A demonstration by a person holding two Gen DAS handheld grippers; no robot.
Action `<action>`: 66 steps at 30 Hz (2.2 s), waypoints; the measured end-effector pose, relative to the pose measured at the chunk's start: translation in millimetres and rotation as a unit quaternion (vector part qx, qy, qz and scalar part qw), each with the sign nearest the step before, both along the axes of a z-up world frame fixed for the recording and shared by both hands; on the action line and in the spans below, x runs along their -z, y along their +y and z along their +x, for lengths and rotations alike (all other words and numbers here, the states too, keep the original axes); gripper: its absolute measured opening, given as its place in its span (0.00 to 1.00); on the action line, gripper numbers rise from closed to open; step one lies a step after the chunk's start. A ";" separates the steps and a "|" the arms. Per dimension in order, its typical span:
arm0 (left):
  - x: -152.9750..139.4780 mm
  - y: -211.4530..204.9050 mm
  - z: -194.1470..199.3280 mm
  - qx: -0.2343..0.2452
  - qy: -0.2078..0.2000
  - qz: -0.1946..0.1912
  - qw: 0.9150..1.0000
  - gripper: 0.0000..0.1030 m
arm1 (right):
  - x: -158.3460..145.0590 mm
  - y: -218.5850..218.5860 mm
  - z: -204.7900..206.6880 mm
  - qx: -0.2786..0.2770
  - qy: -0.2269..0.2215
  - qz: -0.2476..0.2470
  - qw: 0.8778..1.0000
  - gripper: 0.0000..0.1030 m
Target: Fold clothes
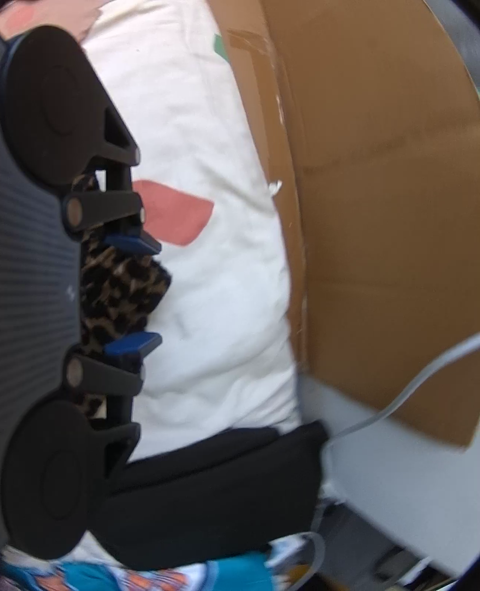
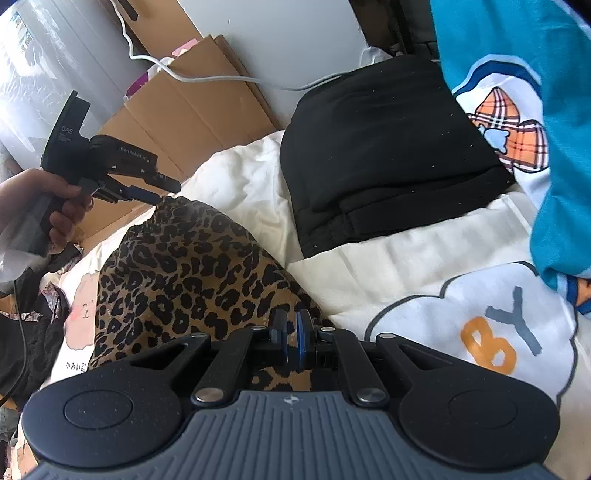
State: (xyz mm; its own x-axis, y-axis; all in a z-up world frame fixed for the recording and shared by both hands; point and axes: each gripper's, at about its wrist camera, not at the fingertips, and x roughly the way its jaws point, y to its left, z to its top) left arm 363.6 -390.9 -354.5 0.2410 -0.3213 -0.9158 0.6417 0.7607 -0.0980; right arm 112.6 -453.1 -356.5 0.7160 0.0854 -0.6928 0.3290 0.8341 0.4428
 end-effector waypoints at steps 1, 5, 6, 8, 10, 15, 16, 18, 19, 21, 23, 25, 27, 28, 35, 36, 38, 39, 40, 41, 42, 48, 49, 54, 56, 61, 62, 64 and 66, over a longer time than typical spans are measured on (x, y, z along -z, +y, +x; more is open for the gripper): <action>2.1 -1.6 -2.7 0.011 -0.006 0.008 1.000 0.52 | 1.9 0.5 2.2 -0.003 0.001 0.003 1.000 0.05; 6.1 -0.2 -11.6 0.042 -0.017 0.026 0.999 0.55 | 10.4 6.5 7.9 -0.014 0.014 0.001 1.000 0.05; 6.9 -0.4 -14.8 0.056 -0.020 0.034 0.998 0.57 | 12.8 7.6 8.1 -0.014 0.018 0.002 1.000 0.05; 9.6 -1.5 -22.6 0.088 -0.031 0.051 0.994 0.62 | 17.0 9.0 7.2 -0.012 0.023 0.006 1.000 0.05; 14.9 -3.2 -29.5 0.109 -0.047 0.072 0.990 0.62 | 20.0 10.3 6.0 -0.012 0.026 0.009 1.000 0.04; 27.8 -9.6 -36.2 0.126 -0.081 0.106 0.983 0.68 | 20.0 11.6 3.8 -0.015 0.027 0.005 1.000 0.05; 29.8 -11.3 -36.9 0.131 -0.087 0.110 0.981 0.69 | 19.7 11.6 3.6 -0.016 0.027 0.004 1.000 0.05; 31.7 -12.7 -38.2 0.142 -0.094 0.114 0.979 0.66 | 20.4 11.2 3.9 -0.017 0.028 0.003 0.999 0.04; 31.7 -12.8 -38.8 0.148 -0.097 0.115 0.978 0.62 | 21.2 10.9 4.4 -0.017 0.031 0.001 0.999 0.05; 29.0 -12.4 -40.5 0.157 -0.100 0.115 0.976 0.55 | 23.4 10.0 4.6 -0.014 0.036 -0.004 0.999 0.06; 22.9 -11.4 -44.5 0.169 -0.112 0.113 0.973 0.50 | 25.7 9.1 4.0 -0.010 0.041 -0.008 0.999 0.08; 15.0 -10.2 -48.3 0.184 -0.126 0.108 0.969 0.46 | 28.0 8.2 2.9 -0.008 0.045 -0.010 0.999 0.08; 7.8 -8.6 -49.7 0.191 -0.131 0.103 0.967 0.46 | 29.5 6.8 1.5 -0.007 0.047 -0.011 0.999 0.08; 4.4 -8.0 -49.7 0.191 -0.131 0.098 0.968 0.45 | 30.1 6.1 1.1 -0.006 0.047 -0.011 0.999 0.08; 8.1 -17.2 -50.4 0.182 -0.131 0.091 0.970 0.46 | 31.9 2.1 -0.4 0.002 0.053 -0.022 0.998 0.06; 12.8 -18.9 -50.2 0.180 -0.130 0.094 0.971 0.46 | 31.7 1.6 -0.9 0.003 0.053 -0.022 0.998 0.05; 24.7 -22.6 -49.4 0.177 -0.127 0.109 0.970 0.50 | 31.5 1.0 -1.7 0.003 0.054 -0.022 0.998 0.05; 30.0 -23.5 -49.2 0.175 -0.126 0.117 0.969 0.56 | 31.0 1.2 -2.3 0.002 0.054 -0.024 0.998 0.05; 33.0 -23.4 -49.3 0.169 -0.126 0.122 0.970 0.59 | 30.7 1.3 -2.9 0.002 0.054 -0.026 0.998 0.05; 33.3 -23.5 -49.0 0.157 -0.125 0.123 0.972 0.60 | 30.5 1.3 -3.5 0.003 0.054 -0.027 0.998 0.05; 31.3 -23.6 -48.7 0.144 -0.123 0.122 0.974 0.60 | 30.1 1.1 -4.2 0.005 0.054 -0.027 0.998 0.05; 3.0 -22.0 -59.8 0.119 -0.137 0.113 0.977 0.64 | 27.4 -3.8 -11.5 0.033 0.047 -0.022 0.998 0.05; -1.8 -21.6 -62.7 0.117 -0.141 0.118 0.976 0.64 | 27.1 -5.3 -13.1 0.036 0.045 -0.020 0.998 0.06; -24.2 -19.4 -84.1 0.131 -0.148 0.102 0.975 0.60 | 23.1 -7.5 -17.7 0.033 0.025 -0.009 0.999 0.06; -25.7 -21.2 -96.9 0.150 -0.140 0.092 0.974 0.57 | 21.5 -6.9 -16.9 0.028 0.019 -0.008 0.999 0.05; -3.4 -30.3 -127.4 0.192 -0.103 0.094 0.971 0.41 | 15.5 -2.6 -13.3 0.019 0.008 -0.008 1.000 0.05; 2.6 -31.7 -131.1 0.195 -0.098 0.094 0.971 0.40 | 14.1 -1.5 -12.6 0.017 0.007 -0.010 1.000 0.05; 14.6 -34.7 -136.2 0.195 -0.082 0.095 0.973 0.36 | 12.3 0.6 -10.6 0.012 0.004 -0.012 1.000 0.05; 25.0 -38.9 -139.4 0.194 -0.069 0.097 0.974 0.33 | 12.3 3.1 -4.1 0.004 0.003 -0.014 1.000 0.05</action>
State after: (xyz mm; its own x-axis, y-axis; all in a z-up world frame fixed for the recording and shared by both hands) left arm 224.2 -429.8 -379.5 0.2605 -0.2367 -0.9360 0.8813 0.4542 0.1304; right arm 108.5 -450.0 -368.9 0.7118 0.0597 -0.6998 0.3394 0.8431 0.4171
